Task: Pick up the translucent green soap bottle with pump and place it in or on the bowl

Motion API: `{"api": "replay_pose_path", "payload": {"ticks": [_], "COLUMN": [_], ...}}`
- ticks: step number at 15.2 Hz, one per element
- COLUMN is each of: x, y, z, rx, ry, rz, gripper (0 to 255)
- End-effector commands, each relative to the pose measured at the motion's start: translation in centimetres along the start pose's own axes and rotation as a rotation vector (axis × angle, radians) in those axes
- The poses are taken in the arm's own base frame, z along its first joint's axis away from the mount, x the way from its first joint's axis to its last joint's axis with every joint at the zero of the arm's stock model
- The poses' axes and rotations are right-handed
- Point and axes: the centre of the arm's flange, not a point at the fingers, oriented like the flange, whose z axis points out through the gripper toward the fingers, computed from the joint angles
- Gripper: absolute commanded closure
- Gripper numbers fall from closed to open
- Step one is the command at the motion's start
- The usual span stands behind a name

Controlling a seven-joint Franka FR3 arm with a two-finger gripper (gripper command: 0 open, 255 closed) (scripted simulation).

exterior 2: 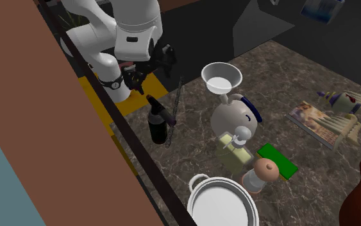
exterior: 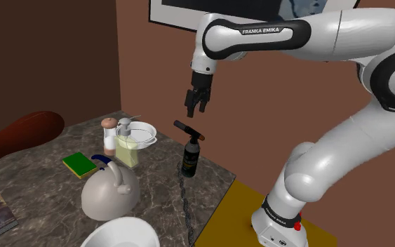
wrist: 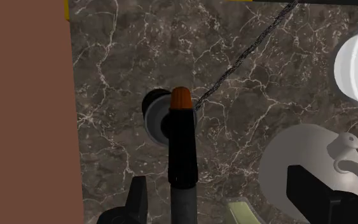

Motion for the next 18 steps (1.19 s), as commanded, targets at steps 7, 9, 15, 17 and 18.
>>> {"api": "replay_pose_path", "payload": {"ticks": [7,9,15,17,18], "x": [9.5,11.9,19.0,21.3,22.5], "y": [-3.4,-4.2,-6.7,-7.5,-7.9], "z": [4.2,5.2,8.4,9.5,10.0], "rx": [0.002,0.003,0.004,0.004,0.005], "ry": [-0.02,-0.025,-0.04,-0.045,-0.048], "rz": [-0.004,-0.004,-0.007,-0.008,-0.008], "gripper": [0,0,0,0,0]}}
